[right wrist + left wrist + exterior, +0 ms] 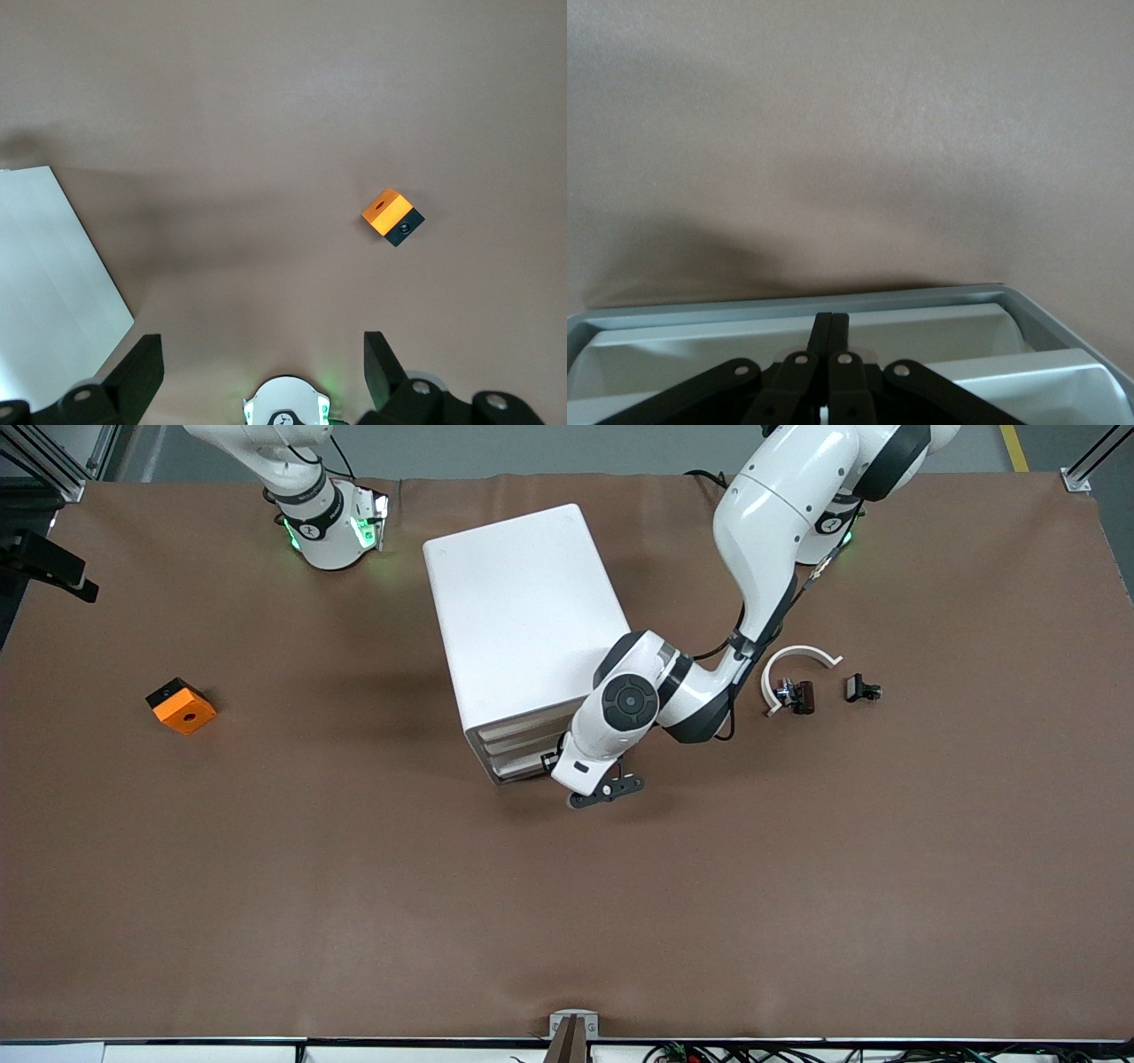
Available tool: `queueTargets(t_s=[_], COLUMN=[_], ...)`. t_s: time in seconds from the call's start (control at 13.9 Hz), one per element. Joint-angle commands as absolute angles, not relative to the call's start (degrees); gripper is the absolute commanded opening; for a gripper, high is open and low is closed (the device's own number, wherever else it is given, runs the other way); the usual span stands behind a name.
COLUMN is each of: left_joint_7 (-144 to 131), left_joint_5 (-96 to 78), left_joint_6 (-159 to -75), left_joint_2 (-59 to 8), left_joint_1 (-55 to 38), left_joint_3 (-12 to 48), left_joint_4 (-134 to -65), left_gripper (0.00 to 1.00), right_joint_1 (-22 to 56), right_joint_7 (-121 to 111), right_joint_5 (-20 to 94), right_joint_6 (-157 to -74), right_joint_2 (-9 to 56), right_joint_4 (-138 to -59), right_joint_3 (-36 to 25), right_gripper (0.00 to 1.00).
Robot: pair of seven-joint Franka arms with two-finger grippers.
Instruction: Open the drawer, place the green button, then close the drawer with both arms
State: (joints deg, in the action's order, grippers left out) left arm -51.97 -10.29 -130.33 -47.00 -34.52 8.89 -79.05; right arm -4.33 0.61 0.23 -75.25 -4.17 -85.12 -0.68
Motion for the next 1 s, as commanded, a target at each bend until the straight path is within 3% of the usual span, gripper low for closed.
queueTargets(t_s=[0.0,0.07,0.14,0.22,0.29,0.36,0.72,0.93], left_joint_7=[-52.6,-52.6,-52.6,-52.4,-52.2,-52.0,-51.5,-47.8], left_joint_5=[-11.7,-11.7,-11.6,-11.3,-10.7,-10.6,-7.1,-3.7], left_joint_6=[-130.0,-130.0,-130.0,-130.0,-130.0,-130.0,-128.5,-122.7], left_joint_2=[-46.3,-46.3,-46.2,-46.2,-45.9,-44.7,-38.3,-32.7], left_joint_1=[-34.8,-34.8,-34.7,-34.5,-34.4,-34.3,-29.4,-25.2], left_joint_3=[10.0,10.0,10.0,10.0,9.8,9.3,7.8,7.8], left_joint_4=[-80.0,-80.0,-79.9,-79.8,-79.7,-79.7,-79.7,-80.0], left_gripper=[0.01,0.07,0.22,0.55,0.94,1.00,1.00,1.00], right_joint_1=[-5.5,-5.5,-5.5,-5.4,-5.4,-5.1,-4.7,-4.7], right_joint_7=[1.3,1.3,1.3,1.8,2.9,3.3,4.4,4.5], right_joint_5=[1.4,1.5,1.4,1.4,1.4,1.0,1.8,2.0], right_joint_6=[-76.8,-77.2,-77.2,-77.1,-77.0,-77.0,-76.6,-76.7], right_joint_2=[-6.1,-6.3,-6.3,-6.4,-6.4,-6.3,-7.3,-7.6], right_joint_4=[-86.4,-86.5,-86.5,-86.3,-86.2,-86.0,-85.6,-86.0], right_joint_3=[-0.2,-0.2,-0.2,-0.1,0.2,0.4,0.4,0.3], right_gripper=[1.00,1.00,1.00,1.00,1.00,1.00,1.00,1.00])
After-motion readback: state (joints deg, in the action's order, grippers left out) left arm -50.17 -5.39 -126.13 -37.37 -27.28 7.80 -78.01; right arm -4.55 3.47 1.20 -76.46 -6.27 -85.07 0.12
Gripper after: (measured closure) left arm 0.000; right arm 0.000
